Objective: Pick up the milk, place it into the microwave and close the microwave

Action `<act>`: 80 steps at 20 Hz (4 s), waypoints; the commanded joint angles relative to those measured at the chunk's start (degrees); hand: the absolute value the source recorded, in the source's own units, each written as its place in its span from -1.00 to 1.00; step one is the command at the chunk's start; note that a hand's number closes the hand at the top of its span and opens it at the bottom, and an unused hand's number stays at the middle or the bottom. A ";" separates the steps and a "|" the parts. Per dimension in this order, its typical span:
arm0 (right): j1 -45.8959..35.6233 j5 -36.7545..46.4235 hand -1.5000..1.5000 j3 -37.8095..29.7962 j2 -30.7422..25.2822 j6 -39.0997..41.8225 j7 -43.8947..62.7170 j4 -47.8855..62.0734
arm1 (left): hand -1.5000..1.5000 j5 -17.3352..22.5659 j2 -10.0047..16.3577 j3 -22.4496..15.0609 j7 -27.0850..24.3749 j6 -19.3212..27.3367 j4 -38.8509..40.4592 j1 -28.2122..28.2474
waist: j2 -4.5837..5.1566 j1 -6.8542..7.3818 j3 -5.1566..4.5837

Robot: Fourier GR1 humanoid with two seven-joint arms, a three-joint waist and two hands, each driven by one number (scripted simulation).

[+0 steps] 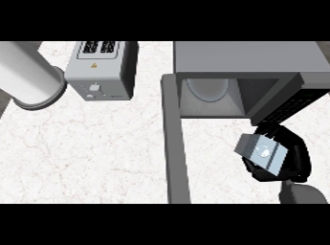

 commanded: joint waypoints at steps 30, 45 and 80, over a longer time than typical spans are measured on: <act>-37.07 14.10 1.00 -1.63 1.34 -21.38 11.58 24.89 | -1.00 0.97 1.04 3.41 -0.32 -4.88 7.64 -6.12 | 1.27 3.47 0.07; -35.02 15.13 1.00 -5.13 -0.01 -30.25 4.84 24.99 | -1.00 1.62 3.43 3.52 0.45 -5.38 8.43 -10.10 | 2.65 8.22 0.05; -26.61 21.61 -1.00 -7.97 4.53 -38.97 -1.43 23.00 | -1.00 -6.32 3.88 -3.01 1.78 -5.45 10.57 -16.63 | 3.72 11.36 -0.05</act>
